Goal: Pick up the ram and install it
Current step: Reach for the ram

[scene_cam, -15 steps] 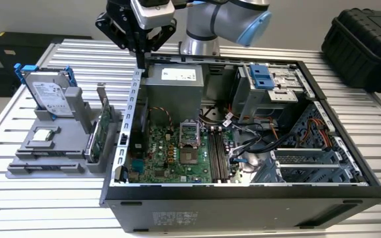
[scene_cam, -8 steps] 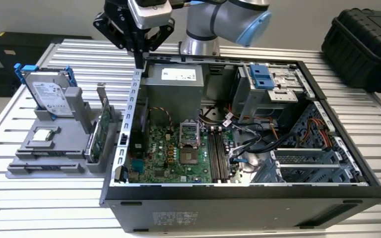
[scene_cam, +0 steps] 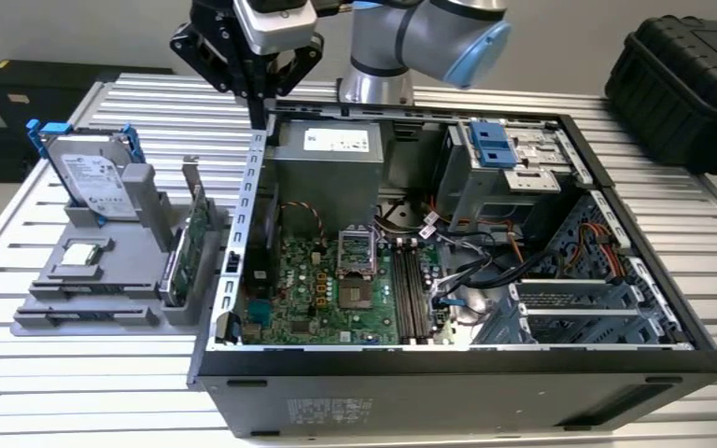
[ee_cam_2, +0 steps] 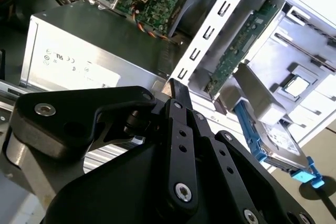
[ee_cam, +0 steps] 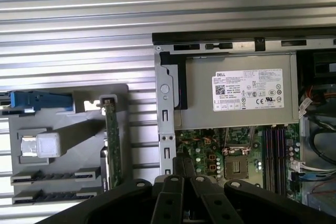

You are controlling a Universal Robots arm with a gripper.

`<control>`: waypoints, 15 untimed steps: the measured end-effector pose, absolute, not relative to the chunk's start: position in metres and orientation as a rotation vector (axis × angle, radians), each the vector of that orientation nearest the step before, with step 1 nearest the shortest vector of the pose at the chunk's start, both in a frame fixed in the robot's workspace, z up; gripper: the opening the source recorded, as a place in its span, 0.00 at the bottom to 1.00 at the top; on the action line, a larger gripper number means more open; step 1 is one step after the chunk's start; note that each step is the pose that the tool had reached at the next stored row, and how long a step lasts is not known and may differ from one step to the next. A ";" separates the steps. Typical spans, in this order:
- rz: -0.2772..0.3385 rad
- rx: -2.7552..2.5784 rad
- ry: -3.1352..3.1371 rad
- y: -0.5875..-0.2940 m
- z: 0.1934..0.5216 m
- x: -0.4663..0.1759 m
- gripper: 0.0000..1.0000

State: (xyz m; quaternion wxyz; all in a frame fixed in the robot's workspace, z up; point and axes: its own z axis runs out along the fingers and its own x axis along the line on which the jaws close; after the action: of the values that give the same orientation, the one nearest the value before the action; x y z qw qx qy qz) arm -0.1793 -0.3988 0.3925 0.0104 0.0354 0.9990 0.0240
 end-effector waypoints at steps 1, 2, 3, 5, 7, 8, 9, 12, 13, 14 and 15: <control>0.075 0.110 3.118 -0.399 0.392 -0.180 0.00; 0.075 0.110 3.118 -0.399 0.393 -0.180 0.00; 0.075 0.110 3.118 -0.399 0.393 -0.181 0.00; 0.075 0.110 3.118 -0.399 0.393 -0.182 0.00; 0.075 0.110 3.118 -0.399 0.393 -0.183 0.00; 0.075 0.110 3.118 -0.399 0.393 -0.183 0.00; 0.075 0.110 3.118 -0.399 0.393 -0.184 0.00; 0.075 0.110 3.118 -0.399 0.392 -0.185 0.00; 0.075 0.110 3.118 -0.399 0.393 -0.185 0.00; 0.075 0.110 3.118 -0.399 0.393 -0.186 0.00; 0.075 0.110 3.118 -0.399 0.392 -0.186 0.00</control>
State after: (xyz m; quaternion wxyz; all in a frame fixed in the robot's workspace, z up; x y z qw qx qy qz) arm -0.1863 -0.3988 0.3925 0.0104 0.0353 0.9990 0.0240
